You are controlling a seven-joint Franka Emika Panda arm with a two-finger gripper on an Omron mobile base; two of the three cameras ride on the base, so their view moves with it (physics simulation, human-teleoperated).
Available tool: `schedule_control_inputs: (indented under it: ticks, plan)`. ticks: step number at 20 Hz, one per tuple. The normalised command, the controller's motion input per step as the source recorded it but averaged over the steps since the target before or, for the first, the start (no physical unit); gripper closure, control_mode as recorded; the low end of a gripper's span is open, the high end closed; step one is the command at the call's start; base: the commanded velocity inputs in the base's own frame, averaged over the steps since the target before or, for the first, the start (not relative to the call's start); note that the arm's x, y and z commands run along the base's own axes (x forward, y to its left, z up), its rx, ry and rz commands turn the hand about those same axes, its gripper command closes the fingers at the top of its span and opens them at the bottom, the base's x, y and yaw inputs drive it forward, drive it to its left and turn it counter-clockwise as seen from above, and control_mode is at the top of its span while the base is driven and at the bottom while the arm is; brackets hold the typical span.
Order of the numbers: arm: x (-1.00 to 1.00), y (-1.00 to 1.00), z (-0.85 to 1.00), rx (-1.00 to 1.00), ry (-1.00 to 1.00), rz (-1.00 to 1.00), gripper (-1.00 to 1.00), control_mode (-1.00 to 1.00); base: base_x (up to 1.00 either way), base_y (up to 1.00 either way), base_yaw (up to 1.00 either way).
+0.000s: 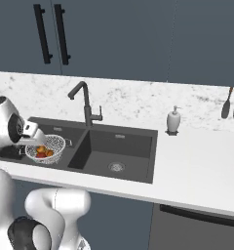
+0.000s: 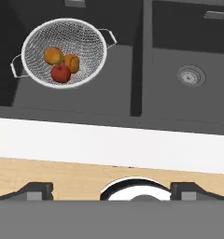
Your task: Put the colander in the sink, put the peach, peach, apple in the colander, and turn on the sink faucet and pour water over the colander.
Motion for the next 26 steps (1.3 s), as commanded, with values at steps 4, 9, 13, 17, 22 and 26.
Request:
schedule_control_inputs:
  ticks: [4, 9, 13, 17, 22, 26]
  plan:
    - [-0.36, -0.58, 0.54, 0.29, -0.29, 0.29, -1.0, -1.0, 0.0, 0.0, 0.0]
    - [-0.31, -0.57, 0.5, 0.39, -0.09, 0.24, -1.0, -1.0, 0.0, 0.0, 0.0]
    - [-0.31, -0.45, 0.38, 0.53, 0.0, 0.1, -1.0, -1.0, 0.0, 0.0, 0.0]
    - [-0.03, -0.39, 0.58, 0.68, 0.23, 0.0, -1.0, -1.0, 0.0, 0.0, 0.0]
    - [-0.09, -0.3, 0.32, 0.52, 0.2, 0.0, -1.0, -1.0, 0.0, 0.0, 0.0]
    - [0.14, -0.08, -0.05, 0.27, 0.0, 0.0, -1.0, -1.0, 0.0, 0.0, 0.0]
